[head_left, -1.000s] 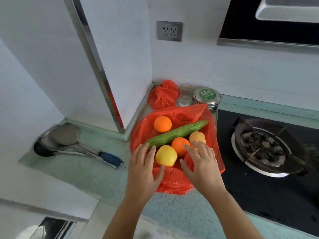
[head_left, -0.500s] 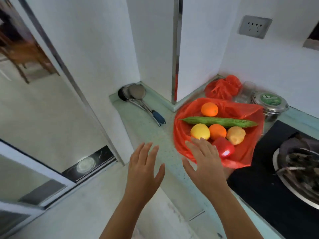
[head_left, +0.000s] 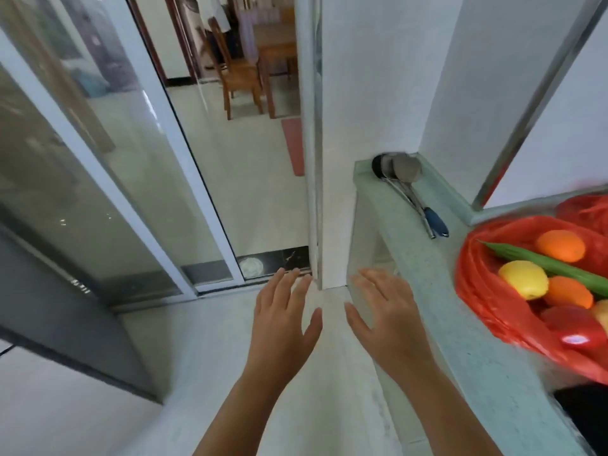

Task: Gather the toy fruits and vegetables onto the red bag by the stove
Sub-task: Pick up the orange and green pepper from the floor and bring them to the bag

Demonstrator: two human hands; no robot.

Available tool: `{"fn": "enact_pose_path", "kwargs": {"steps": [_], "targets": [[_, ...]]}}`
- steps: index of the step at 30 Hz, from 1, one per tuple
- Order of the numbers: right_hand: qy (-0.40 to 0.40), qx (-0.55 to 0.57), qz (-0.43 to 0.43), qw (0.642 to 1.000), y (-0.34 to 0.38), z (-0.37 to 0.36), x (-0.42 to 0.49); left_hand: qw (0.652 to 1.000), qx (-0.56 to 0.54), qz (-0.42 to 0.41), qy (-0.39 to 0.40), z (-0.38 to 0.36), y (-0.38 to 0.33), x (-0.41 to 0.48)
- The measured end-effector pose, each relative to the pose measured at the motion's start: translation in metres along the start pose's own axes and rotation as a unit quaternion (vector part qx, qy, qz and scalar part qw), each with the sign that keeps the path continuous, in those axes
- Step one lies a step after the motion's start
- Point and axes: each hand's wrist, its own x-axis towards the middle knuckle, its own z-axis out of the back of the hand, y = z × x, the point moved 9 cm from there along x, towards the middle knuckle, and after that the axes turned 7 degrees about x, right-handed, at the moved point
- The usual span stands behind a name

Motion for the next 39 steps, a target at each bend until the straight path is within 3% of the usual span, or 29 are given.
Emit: {"fn": "enact_pose_path", "kwargs": {"steps": [14,27,34,39], "targets": [[0.159,0.078,0.182,0.967,0.241,-0.089,-0.115,0.963,0.060,0.257,-0.056,0.136,0.135,-0.242],[0.307,0.225,0.384,0.841,0.455,-0.163,-0.252,0.832,0.155,0.504,-0.172,0.260,0.210,-0.499],[0.334,0.271,0.449,0.783,0.537,-0.220,-0.269,0.764,0.182,0.589,-0.190,0.286,0.257,-0.548],[0.332,0.306,0.448,0.772,0.593,-0.272,-0.235,0.749,0.212,0.599,-0.187,0.316,0.320,-0.538]]}}
